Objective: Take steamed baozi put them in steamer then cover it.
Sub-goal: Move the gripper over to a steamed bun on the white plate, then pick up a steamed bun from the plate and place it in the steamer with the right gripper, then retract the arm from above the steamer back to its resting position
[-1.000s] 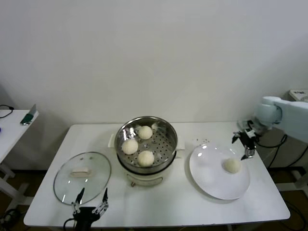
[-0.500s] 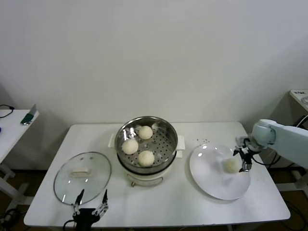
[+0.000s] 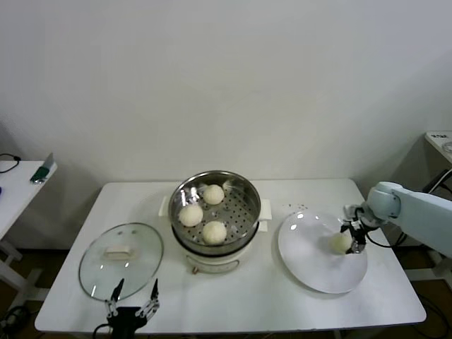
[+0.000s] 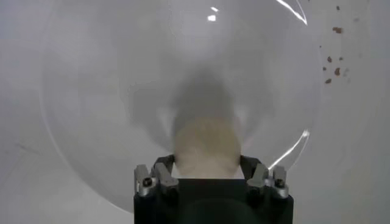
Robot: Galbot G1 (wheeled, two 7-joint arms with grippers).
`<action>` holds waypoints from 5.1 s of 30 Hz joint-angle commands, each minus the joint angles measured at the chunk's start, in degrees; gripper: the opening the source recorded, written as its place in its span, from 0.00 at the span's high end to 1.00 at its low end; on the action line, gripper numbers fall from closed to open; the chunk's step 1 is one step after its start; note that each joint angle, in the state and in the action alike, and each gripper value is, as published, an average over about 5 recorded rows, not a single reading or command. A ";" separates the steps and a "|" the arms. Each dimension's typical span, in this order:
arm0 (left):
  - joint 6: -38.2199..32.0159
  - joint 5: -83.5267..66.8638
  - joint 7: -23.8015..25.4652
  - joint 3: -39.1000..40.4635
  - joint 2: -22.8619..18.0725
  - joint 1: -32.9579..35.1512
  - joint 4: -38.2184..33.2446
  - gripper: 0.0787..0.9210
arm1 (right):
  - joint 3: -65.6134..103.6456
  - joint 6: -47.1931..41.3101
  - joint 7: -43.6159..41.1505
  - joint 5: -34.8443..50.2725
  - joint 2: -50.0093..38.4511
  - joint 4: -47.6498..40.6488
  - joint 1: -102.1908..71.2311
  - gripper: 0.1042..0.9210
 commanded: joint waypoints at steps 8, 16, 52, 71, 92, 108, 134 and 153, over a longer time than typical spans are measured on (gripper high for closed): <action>0.21 0.58 0.01 0.42 -0.13 -0.36 -0.02 0.12 | -13.59 -1.22 -2.53 17.96 4.60 8.32 27.77 0.30; 0.61 0.66 0.07 0.25 0.02 -0.52 -0.51 0.12 | -16.61 -4.07 -3.47 33.93 18.44 11.83 44.00 0.30; 0.81 -0.50 0.23 -0.82 0.44 -0.34 -1.14 0.12 | -15.42 -10.00 5.99 22.73 33.15 9.64 22.95 0.30; 2.01 -0.20 -0.16 -2.05 2.04 -1.32 -1.85 0.12 | -11.00 -5.28 0.02 36.39 25.65 9.97 33.06 0.12; -1.94 3.82 2.82 -3.73 5.85 -5.66 -1.39 0.12 | 51.14 -3.25 47.99 36.01 -10.76 23.07 -21.10 0.12; -2.44 10.12 -0.35 -5.24 6.55 -5.81 0.19 0.12 | 110.43 14.48 45.39 21.71 8.13 30.20 -88.09 0.12; 6.29 74.38 -28.85 -3.37 15.21 -13.12 21.23 0.12 | 109.11 31.85 44.88 12.55 33.23 27.93 -103.89 0.12; 8.72 77.17 -26.03 0.29 15.35 -29.17 38.38 0.12 | 110.77 32.70 45.39 12.34 34.41 28.74 -105.57 0.12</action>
